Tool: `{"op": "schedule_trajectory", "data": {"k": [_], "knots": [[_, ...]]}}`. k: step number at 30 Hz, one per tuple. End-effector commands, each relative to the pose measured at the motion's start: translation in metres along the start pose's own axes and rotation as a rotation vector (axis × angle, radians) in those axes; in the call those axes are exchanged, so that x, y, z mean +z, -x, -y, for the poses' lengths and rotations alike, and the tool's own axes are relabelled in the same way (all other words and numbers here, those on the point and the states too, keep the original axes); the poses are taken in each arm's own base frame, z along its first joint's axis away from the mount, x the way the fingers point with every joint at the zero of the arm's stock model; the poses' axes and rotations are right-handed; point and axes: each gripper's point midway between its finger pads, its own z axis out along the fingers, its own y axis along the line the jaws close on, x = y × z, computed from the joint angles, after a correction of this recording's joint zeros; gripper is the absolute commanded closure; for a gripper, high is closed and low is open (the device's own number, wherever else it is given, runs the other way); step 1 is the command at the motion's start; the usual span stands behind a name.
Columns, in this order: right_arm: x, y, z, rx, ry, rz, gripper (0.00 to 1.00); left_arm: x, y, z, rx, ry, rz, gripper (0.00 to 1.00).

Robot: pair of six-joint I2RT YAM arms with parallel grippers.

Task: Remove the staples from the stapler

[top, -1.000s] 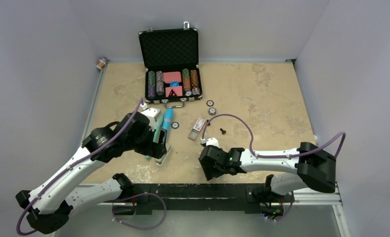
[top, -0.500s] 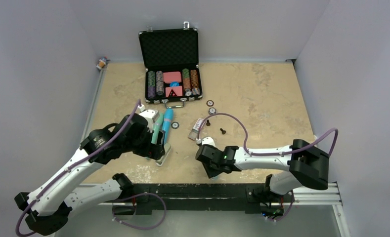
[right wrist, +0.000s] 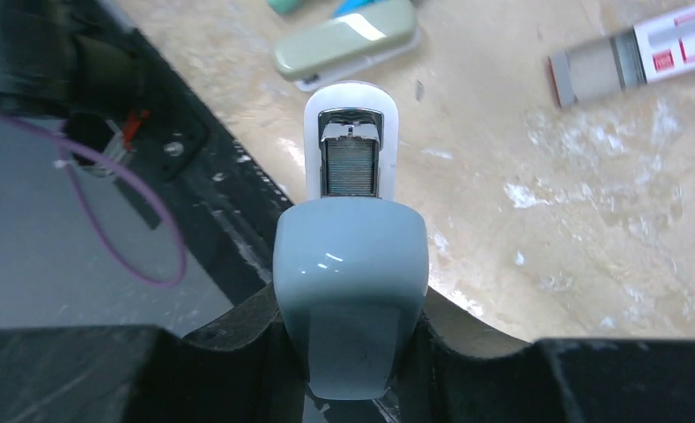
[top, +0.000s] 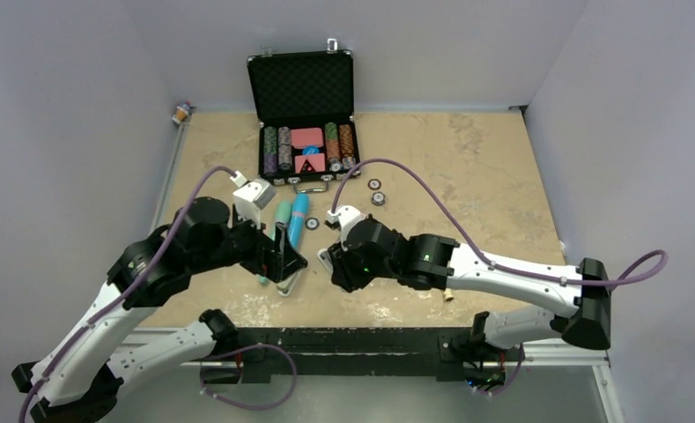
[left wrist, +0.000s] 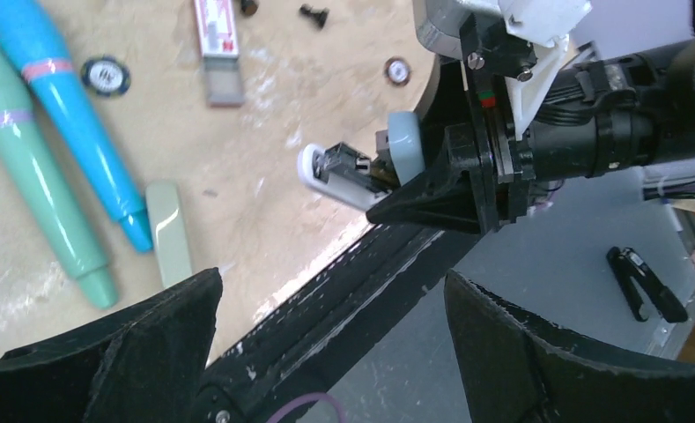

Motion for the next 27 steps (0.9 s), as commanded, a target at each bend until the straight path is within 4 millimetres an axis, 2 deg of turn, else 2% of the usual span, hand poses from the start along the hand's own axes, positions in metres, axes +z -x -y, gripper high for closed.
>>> {"op": "schedule_trajectory", "data": {"k": [1,10,14,18,22,27], "knots": [[-0.034,0.035,-0.028,-0.130,0.145,0.093,1.00,-0.029,0.038,0.035,0.138,-0.180,0.179,0.00],[-0.094,0.068,-0.069,-0.228,0.389,0.252,1.00,-0.049,0.055,0.054,0.303,-0.258,0.156,0.00],[-0.111,0.072,-0.074,-0.265,0.444,0.303,1.00,-0.036,0.055,0.052,0.342,-0.260,0.118,0.00],[-0.112,0.069,-0.069,-0.287,0.427,0.303,1.00,-0.015,0.053,0.052,0.417,-0.310,0.167,0.00],[-0.106,0.064,-0.067,-0.324,0.415,0.275,1.00,0.003,0.047,0.060,0.471,-0.392,0.122,0.00],[-0.105,0.064,-0.068,-0.334,0.419,0.273,1.00,0.006,0.046,0.080,0.562,-0.541,0.152,0.05]]}}
